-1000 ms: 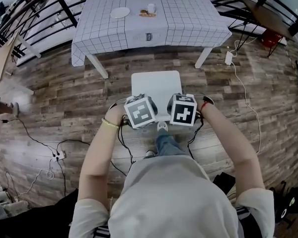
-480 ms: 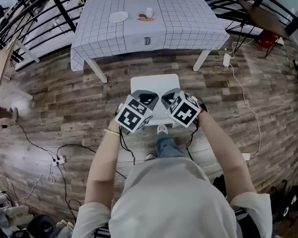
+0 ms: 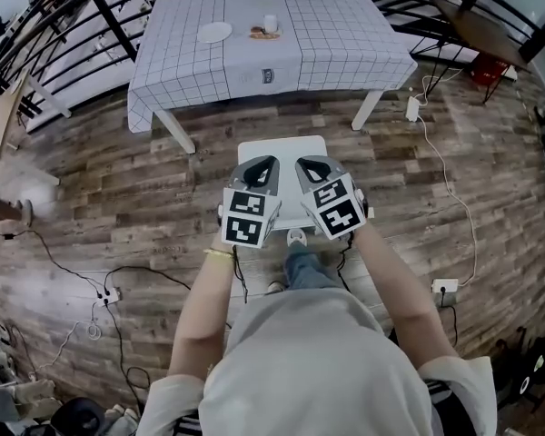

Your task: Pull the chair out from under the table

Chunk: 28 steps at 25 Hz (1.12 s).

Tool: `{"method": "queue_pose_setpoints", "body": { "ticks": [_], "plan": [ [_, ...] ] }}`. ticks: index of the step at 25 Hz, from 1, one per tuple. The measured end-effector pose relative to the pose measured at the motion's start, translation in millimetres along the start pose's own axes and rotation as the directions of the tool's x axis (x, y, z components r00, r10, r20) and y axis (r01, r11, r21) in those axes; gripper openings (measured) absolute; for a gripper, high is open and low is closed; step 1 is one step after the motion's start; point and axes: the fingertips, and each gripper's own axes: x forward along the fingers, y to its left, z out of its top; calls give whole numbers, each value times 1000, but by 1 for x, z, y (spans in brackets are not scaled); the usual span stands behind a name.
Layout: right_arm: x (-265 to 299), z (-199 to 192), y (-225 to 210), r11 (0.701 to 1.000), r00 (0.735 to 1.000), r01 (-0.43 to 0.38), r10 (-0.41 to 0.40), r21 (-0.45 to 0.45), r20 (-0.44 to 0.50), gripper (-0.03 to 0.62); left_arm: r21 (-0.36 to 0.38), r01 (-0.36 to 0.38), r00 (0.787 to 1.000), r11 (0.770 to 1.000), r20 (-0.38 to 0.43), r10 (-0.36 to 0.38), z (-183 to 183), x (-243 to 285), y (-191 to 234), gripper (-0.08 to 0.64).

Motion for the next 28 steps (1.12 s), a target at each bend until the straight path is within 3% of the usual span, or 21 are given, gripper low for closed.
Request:
{"method": "queue_pose_setpoints", "body": {
  "ticks": [6,10,17,28],
  "plan": [
    [-16,12,-1,980,992,-3,-22,199,126,0,-87,-32,998,996,52,37,4,-12,-3,11],
    [-20,16,-8,942,979,-19,-51,336,198,0,-111,-45,995,993,85,55,8,-12,-2,11],
    [-27,10,-7,882,968,-53,-69,468,240,-2,-178,-64,990,982,116,86,8,-20,0,10],
    [-33,7,-7,880,966,-35,-93,474,243,-2,-191,-71,988,979,124,96,11,-22,-2,9]
  ]
}}
